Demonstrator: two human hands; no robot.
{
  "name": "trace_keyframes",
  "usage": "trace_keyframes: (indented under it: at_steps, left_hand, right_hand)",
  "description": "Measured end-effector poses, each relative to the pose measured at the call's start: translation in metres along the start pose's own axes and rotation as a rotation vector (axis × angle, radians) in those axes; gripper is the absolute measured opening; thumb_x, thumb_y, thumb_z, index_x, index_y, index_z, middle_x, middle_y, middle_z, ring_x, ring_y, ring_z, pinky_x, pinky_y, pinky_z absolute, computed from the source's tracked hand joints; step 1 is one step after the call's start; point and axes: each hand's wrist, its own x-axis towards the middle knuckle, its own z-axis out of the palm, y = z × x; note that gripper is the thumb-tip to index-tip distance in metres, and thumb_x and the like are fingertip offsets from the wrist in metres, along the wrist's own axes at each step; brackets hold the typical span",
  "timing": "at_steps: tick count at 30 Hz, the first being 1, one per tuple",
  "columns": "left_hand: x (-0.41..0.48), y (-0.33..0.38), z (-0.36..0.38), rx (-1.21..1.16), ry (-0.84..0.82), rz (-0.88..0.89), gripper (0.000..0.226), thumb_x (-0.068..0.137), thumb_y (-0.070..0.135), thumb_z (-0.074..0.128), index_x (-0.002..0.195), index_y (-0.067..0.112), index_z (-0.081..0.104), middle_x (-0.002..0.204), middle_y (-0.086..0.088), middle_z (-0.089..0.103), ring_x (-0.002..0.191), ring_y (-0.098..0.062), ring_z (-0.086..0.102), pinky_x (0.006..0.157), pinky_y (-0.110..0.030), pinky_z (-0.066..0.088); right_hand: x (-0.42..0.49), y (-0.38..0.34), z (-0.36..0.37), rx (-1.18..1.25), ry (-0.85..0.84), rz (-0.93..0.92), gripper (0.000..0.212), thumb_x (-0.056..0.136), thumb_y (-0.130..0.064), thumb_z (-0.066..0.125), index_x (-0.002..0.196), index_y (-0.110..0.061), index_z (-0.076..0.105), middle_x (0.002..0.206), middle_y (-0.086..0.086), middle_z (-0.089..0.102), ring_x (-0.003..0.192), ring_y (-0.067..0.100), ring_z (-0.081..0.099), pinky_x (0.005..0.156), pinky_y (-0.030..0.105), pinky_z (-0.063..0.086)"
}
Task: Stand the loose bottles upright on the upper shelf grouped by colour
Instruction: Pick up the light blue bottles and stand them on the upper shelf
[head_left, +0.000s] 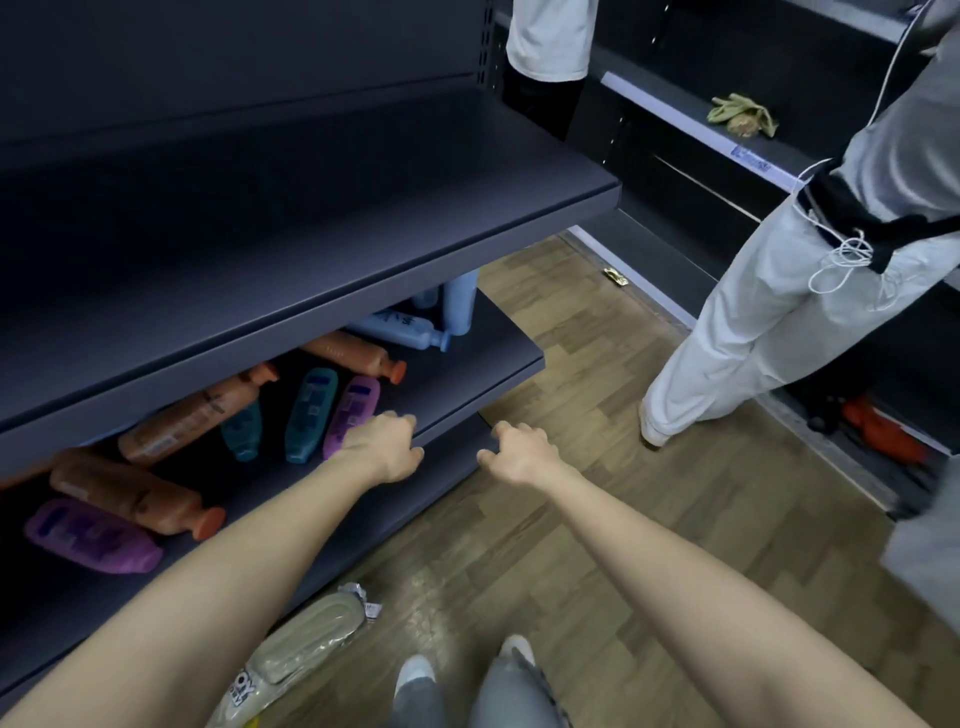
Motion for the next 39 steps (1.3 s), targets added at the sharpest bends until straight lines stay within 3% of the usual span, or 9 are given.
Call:
trace_keyframes:
  at_steps: [28, 39]
  left_hand:
    - [0.060, 0.064, -0.004, -0.174, 0.013, -0.326, 0.046, 0.094, 0.036, 0.046, 0.131, 0.011, 0.045, 0.130, -0.013, 0.047, 0.119, -0.033, 0.047, 0.094, -0.039, 0.043]
    - [0.089, 0.070, 0.030, -0.346, 0.001, -0.486, 0.047, 0.094, 0.033, 0.047, 0.135, 0.009, 0.039, 0.134, -0.016, 0.044, 0.123, -0.034, 0.043, 0.097, -0.041, 0.040]
  right_hand:
    - [0.107, 0.036, -0.084, -0.168, -0.107, -0.336, 0.050, 0.095, -0.041, 0.045, 0.137, -0.013, 0.040, 0.139, 0.013, 0.041, 0.132, 0.035, 0.032, 0.105, 0.045, 0.035]
    - [0.166, 0.032, -0.075, -0.180, -0.195, -0.412, 0.055, 0.096, -0.040, 0.045, 0.142, -0.015, 0.034, 0.142, 0.012, 0.039, 0.134, 0.033, 0.030, 0.107, 0.043, 0.033]
